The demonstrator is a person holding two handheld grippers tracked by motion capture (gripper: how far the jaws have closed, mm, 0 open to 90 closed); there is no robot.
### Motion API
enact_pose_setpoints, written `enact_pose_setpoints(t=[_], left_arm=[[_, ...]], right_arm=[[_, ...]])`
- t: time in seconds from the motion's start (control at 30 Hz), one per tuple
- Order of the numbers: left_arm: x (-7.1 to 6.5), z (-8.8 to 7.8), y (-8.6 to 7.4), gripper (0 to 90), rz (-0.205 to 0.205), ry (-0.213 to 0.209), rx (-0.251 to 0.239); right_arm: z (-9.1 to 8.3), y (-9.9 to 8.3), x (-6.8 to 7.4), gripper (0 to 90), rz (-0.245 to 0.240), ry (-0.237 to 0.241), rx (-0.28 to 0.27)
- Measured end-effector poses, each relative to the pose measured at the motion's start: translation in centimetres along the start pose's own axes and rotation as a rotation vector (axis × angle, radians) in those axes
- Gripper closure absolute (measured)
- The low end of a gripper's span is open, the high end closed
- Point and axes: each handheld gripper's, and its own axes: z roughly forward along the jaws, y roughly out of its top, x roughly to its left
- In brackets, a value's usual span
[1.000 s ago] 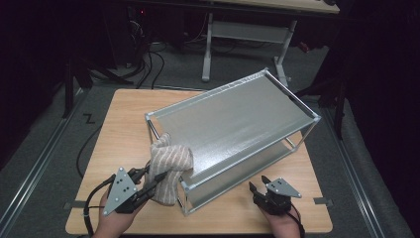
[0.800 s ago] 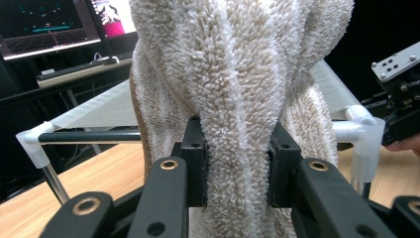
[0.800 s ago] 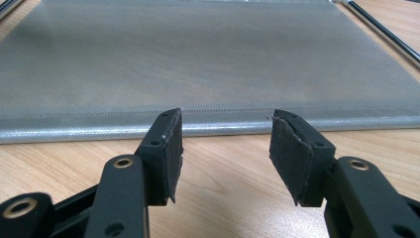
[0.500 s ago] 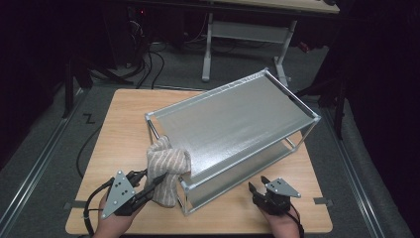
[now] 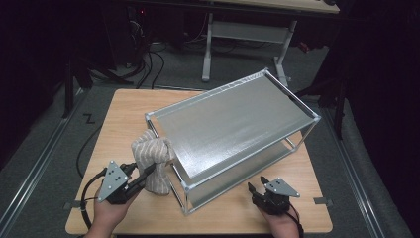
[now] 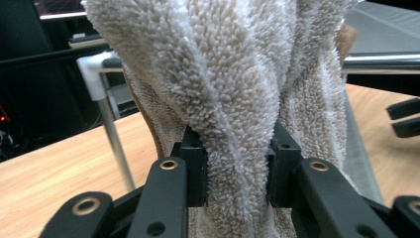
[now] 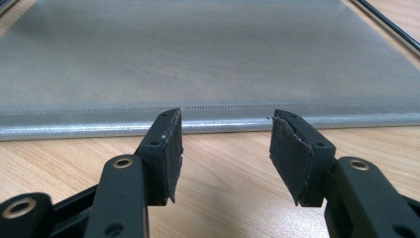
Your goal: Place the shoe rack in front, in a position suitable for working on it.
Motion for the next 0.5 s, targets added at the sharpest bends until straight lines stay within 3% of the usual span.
enact_pose_setpoints(t=[0.2,0.33,0.5], left_arm=[[1.6,1.2,-0.1,68.0,-0.009,0.042,0.016],[2.6,2.1,0.3,68.0,0.008,0.085,0.030],[4.1,3.1,0.5,68.0,-0.011,0.120,0.047]], right_arm=[[0.1,0.0,0.2,46.3,-0.004,-0.003,0.006],[0.2,-0.1,0.2,46.3,0.004,-0.005,0.009],[0.2,-0.2,0.0,47.4,0.008,-0.008,0.013]])
